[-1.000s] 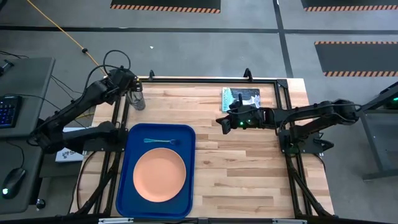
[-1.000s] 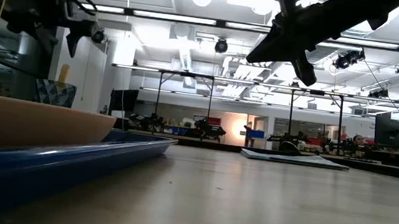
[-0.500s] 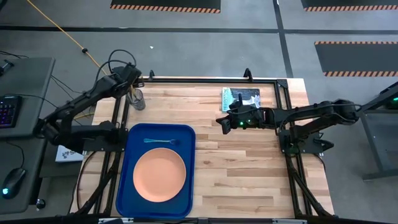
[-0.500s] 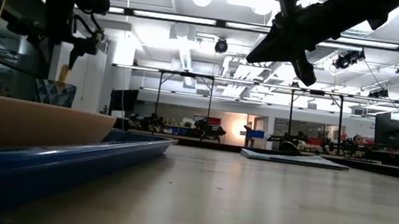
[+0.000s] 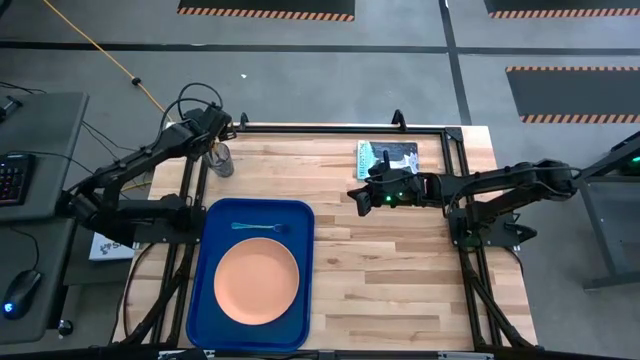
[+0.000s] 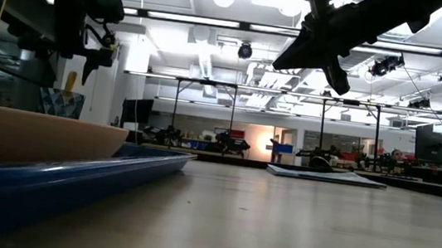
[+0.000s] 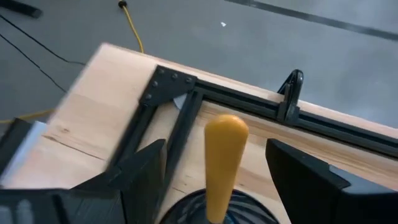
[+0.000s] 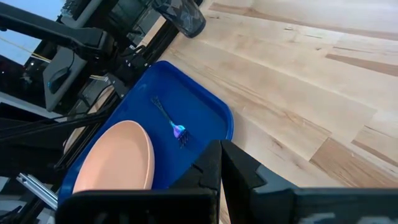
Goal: Pick and place plate/cup/fork/spoon on tray
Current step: Put the yellow spoon on the blue tray to the left of the blue fork
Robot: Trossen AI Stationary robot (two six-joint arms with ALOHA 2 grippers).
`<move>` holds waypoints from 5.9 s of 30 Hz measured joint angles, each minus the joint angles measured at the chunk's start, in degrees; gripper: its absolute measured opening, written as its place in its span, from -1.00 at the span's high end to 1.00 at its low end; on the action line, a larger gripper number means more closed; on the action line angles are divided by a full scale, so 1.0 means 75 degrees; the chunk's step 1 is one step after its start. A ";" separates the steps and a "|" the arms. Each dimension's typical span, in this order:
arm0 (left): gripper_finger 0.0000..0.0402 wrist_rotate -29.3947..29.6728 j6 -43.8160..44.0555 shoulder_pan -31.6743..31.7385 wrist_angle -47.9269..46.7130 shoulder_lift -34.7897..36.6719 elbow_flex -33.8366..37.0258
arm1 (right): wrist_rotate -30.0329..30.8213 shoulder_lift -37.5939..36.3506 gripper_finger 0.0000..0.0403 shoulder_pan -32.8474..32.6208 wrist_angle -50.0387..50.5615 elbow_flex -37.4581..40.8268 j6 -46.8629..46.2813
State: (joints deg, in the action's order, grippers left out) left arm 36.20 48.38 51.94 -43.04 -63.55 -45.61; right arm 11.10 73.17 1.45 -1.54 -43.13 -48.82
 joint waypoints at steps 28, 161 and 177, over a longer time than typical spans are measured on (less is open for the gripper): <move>0.67 0.0081 -0.0122 -0.0323 0.0524 0.0009 0.0362 | 0.0191 0.0000 1.00 0.0000 -0.0006 0.0000 -0.0026; 0.66 0.3023 0.1030 -0.7763 1.0234 0.2865 0.1819 | 0.2896 0.2680 0.08 -0.0486 -0.0062 -0.5215 0.5336; 0.65 0.2807 0.2263 -0.7906 1.0308 0.1870 0.1819 | 0.2313 0.2669 0.14 -0.0283 0.0177 -0.5216 0.5435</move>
State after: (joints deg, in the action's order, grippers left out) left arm 57.25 65.35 -7.35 34.27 -49.52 -31.97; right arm 28.45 93.19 -0.67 -0.21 -82.25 -8.05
